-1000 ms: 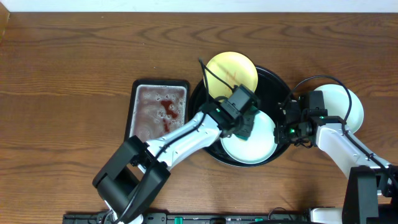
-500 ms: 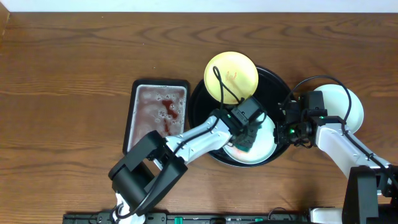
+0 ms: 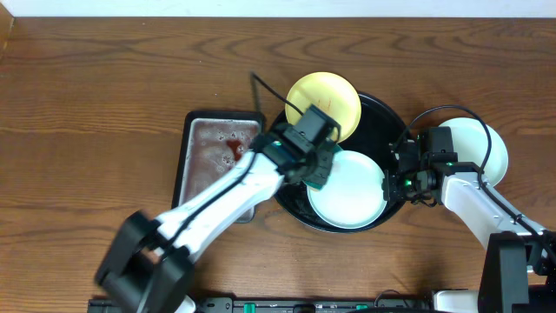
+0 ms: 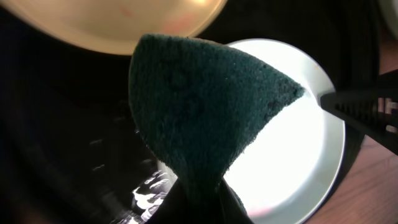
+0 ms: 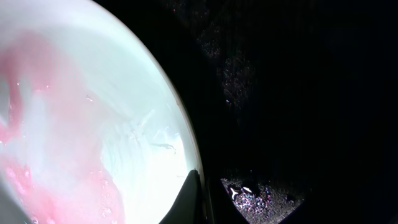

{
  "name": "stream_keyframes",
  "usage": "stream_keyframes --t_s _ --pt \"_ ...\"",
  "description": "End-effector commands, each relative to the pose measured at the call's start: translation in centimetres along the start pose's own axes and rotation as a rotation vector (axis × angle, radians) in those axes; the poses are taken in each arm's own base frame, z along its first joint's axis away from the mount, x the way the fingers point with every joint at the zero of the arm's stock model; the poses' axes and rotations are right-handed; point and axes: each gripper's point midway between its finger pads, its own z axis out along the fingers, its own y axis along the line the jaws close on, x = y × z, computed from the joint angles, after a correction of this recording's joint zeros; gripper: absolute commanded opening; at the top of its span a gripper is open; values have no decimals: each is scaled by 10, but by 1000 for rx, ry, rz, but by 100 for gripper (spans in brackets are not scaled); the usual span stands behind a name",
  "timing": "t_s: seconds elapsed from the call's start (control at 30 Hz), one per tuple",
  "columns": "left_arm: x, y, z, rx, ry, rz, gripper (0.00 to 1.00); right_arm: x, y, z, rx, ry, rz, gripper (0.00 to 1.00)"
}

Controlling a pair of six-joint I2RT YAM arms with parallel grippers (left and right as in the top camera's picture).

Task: Clean dirty plates on tray and stack at the side
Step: 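Scrub the pale green plate held by the right gripper with the left-held sponge, then move the sponge back into the soapy metal tray with the left gripper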

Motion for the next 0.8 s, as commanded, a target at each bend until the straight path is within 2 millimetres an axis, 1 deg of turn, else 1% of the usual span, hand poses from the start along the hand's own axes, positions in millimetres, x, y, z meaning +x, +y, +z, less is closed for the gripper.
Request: stream_keyframes --t_s 0.0,0.3,0.4,0.47,0.53,0.77 --pt "-10 50 -20 -139 -39 -50 8 4 1 3 7 13 -3 1" --pt "-7 151 -32 -258 4 -180 7 4 1 3 7 13 -3 1" --pt "-3 176 -35 -282 7 -243 8 4 1 3 7 13 -3 1" --pt "1 186 -35 -281 14 -275 8 4 1 3 7 13 -3 1" --pt "4 192 -33 -280 22 -293 8 4 1 3 7 13 -3 1" --pt "23 205 -7 -304 115 -313 8 4 1 3 7 13 -3 1"
